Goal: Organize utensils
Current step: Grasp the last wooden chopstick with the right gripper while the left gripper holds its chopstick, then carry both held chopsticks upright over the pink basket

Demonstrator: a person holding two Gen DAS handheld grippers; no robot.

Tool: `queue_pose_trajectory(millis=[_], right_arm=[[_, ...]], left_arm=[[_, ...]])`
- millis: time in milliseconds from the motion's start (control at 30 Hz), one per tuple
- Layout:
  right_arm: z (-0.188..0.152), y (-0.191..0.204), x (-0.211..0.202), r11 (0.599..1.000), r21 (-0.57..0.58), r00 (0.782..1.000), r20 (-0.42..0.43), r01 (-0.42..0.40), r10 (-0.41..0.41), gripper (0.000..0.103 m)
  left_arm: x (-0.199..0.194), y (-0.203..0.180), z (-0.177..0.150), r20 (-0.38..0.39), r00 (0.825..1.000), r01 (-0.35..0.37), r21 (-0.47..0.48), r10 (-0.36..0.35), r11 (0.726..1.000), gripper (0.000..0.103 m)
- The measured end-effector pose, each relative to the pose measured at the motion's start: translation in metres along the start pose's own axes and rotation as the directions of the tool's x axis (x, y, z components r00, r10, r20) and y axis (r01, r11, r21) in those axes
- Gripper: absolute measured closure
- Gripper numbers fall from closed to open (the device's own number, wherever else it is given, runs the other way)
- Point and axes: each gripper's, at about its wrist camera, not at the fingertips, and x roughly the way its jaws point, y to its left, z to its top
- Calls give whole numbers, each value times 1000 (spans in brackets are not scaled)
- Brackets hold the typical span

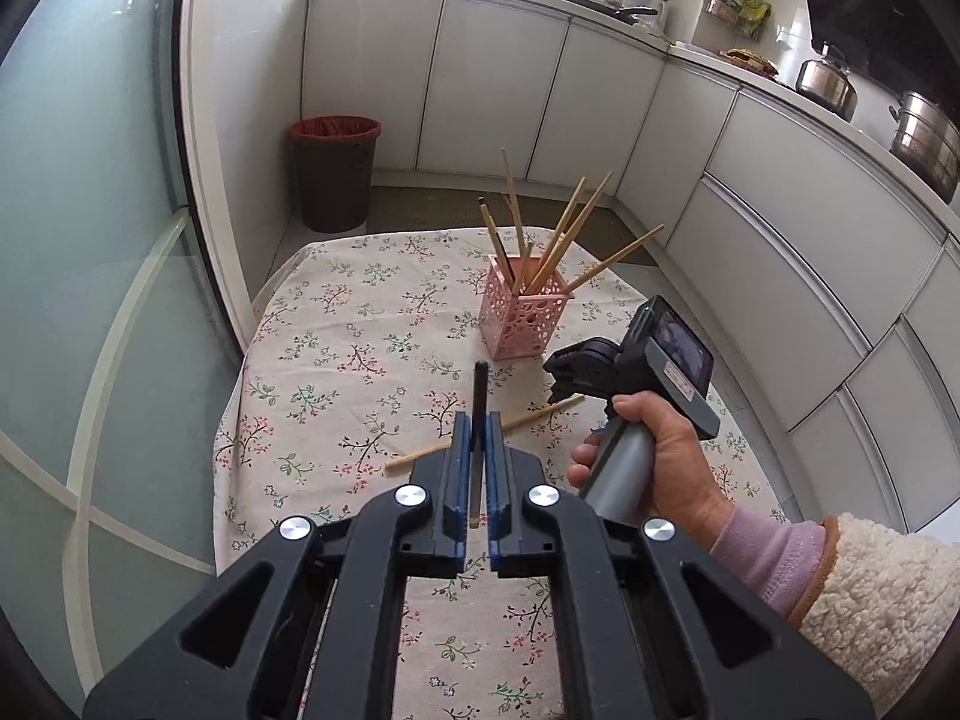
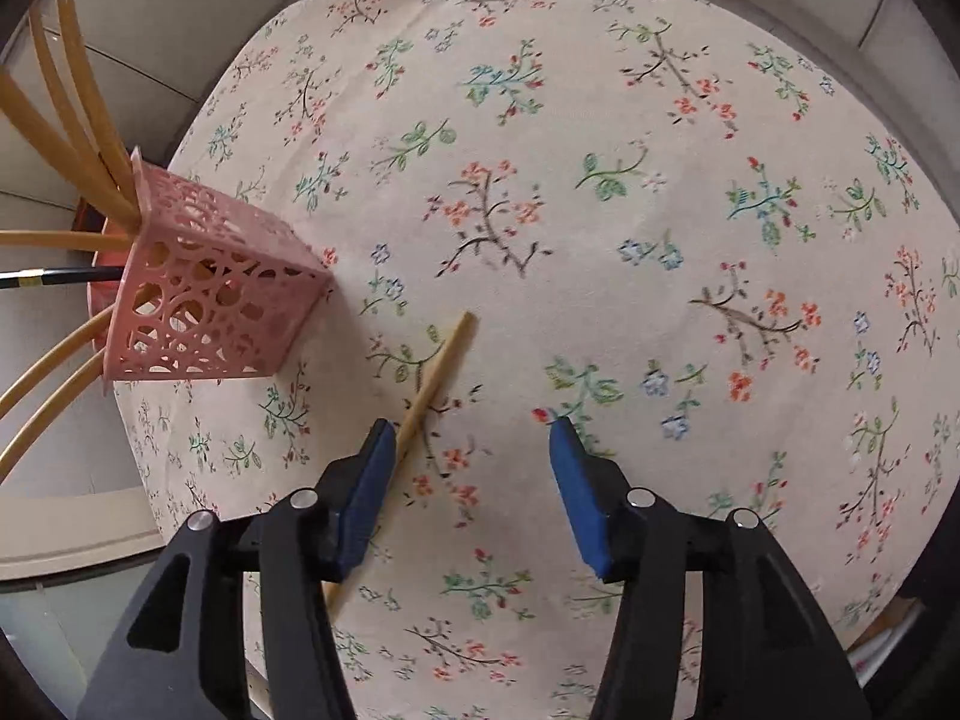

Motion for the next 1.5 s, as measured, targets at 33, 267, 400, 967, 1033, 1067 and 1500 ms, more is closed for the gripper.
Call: queue_pose_trajectory(millis=[33, 267, 400, 967, 1033, 1067, 1500], right_arm=[[-1, 7, 7, 999, 12, 999, -9, 31, -31, 39], [-12, 46, 17, 962, -70, 963, 76, 264, -259, 38], [-14, 40, 7, 949, -147, 958, 107, 279, -265, 70], [-44, -71, -122, 875, -464, 900, 428, 138, 85, 97], [-46, -80, -147, 858, -496, 879, 459, 131, 131, 97], [-48, -84, -159, 851, -509, 869, 470, 126, 152, 97], [-59, -101, -277, 748, -664, 744, 509, 20, 432, 97]], left_arm=[[0, 4, 0, 3, 1000, 3, -8, -3, 1000, 99], [-12, 7, 2, 40, 999, 33, -16, -32, 999, 99], [-16, 5, 3, 48, 998, 37, -19, -37, 999, 99], [-37, -37, 6, 85, 994, 68, -2, -68, 998, 99], [-38, -45, 7, 86, 993, 81, 0, -81, 997, 99], [-39, -50, 9, 89, 992, 89, 0, -89, 996, 99], [-42, -101, 33, 95, 989, 104, 70, -110, 992, 99]])
